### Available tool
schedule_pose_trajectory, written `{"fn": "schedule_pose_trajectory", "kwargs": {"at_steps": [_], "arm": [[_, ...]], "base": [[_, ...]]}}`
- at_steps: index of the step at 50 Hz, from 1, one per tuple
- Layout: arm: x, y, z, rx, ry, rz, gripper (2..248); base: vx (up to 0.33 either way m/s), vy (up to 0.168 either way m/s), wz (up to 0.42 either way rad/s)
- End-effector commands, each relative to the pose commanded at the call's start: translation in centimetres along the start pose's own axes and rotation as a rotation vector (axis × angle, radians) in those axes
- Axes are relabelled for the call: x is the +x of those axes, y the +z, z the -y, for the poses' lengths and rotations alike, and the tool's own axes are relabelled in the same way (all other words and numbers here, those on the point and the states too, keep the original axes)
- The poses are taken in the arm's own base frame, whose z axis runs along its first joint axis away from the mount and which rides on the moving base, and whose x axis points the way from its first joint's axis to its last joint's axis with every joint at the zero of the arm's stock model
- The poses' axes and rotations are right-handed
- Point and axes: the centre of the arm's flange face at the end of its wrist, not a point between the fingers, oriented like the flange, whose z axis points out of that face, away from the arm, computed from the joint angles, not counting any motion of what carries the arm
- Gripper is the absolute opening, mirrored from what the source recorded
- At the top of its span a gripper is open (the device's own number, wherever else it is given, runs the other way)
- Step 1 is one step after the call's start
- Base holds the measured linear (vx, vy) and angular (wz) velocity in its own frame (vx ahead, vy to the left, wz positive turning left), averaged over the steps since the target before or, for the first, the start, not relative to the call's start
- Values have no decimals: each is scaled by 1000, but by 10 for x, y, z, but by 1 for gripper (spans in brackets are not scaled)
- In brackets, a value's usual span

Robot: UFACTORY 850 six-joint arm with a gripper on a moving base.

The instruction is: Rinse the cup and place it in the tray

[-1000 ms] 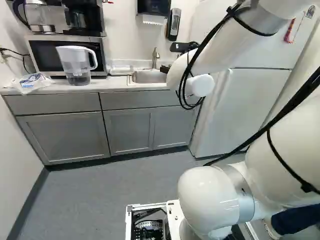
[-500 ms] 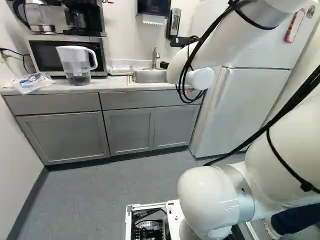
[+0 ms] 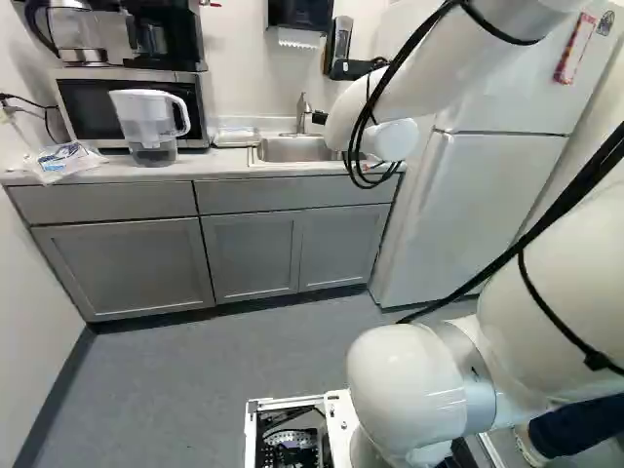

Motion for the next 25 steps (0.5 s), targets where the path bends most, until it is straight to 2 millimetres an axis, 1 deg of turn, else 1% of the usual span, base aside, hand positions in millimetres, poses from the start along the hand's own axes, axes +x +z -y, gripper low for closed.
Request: {"fn": "schedule_pose_trajectory", "kwargs": {"at_steps": [25], "arm": [[24, 9, 0, 0, 0, -8, 247]], "base": [[0, 0, 0]]}}
